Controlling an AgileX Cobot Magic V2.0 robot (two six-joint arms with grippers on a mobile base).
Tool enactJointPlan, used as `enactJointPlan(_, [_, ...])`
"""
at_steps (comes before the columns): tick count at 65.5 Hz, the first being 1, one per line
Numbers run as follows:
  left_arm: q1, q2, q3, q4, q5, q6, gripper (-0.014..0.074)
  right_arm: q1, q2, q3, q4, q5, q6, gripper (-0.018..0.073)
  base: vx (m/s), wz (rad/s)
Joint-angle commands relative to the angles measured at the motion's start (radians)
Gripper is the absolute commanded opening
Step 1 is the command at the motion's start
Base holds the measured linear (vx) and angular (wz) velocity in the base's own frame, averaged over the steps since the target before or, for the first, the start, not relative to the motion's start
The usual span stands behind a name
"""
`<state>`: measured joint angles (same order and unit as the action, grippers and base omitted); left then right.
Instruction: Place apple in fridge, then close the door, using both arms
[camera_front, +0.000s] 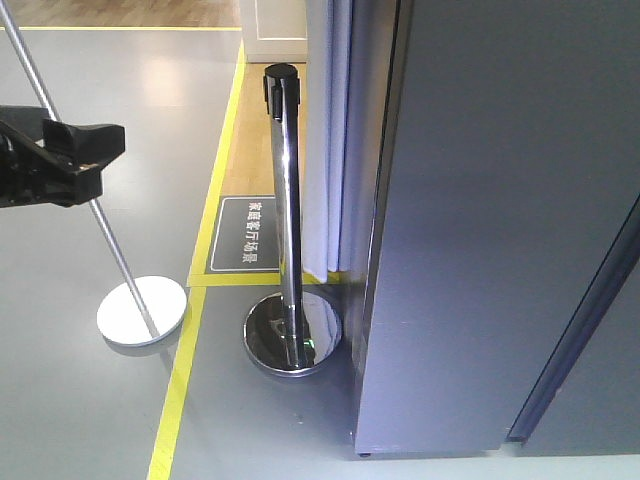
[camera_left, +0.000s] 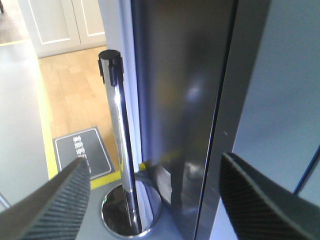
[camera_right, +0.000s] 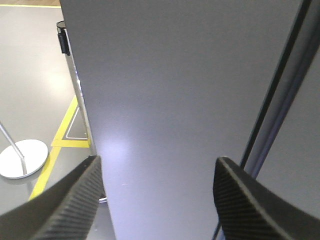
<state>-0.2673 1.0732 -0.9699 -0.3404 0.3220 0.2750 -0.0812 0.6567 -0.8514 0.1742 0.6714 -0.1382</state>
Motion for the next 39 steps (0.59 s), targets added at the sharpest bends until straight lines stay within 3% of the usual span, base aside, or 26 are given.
enactJointPlan(1, [0.002,-0.004,-0.024,-0.019,-0.077,-0.005,0.0513,-0.004,-0.001,-0.025,0.029,-0.06,-0.011,0.0474,0.0,0.0])
enactJointPlan(7, [0.002,-0.004,-0.024,-0.008,-0.076,-0.002,0.0479,-0.004,-0.001,-0.025,0.03,-0.075,-0.011,0.0455,0.0,0.0])
enactJointPlan(10, [0.002,-0.005,-0.024,0.014,-0.064,0.0,0.0405,-0.004,-0.001,-0.025,0.03,-0.079,-0.011,0.0405,0.0,0.0])
enactJointPlan(13, [0.002,-0.01,-0.024,0.036,-0.052,-0.001,0.0286,-0.004,-0.001,-0.025,0.029,-0.08,-0.011,0.033,0.0,0.0])
enactJointPlan(19, [0.002,-0.027,-0.024,0.062,-0.03,-0.003,-0.001,-0.004,-0.001,-0.025,0.032,-0.072,-0.029,0.0073,0.0,0.0])
enactJointPlan(22, [0.002,-0.038,-0.024,0.062,-0.027,-0.002,-0.0008,-0.004,-0.001,-0.025,0.045,-0.069,-0.049,-0.0017,0.0,0.0])
enactJointPlan(39, [0.002,-0.227,0.057,0.123,-0.021,0.0,-0.0007,-0.004,-0.039,-0.004,0.144,-0.056,-0.129,-0.0008,0.0,0.0])
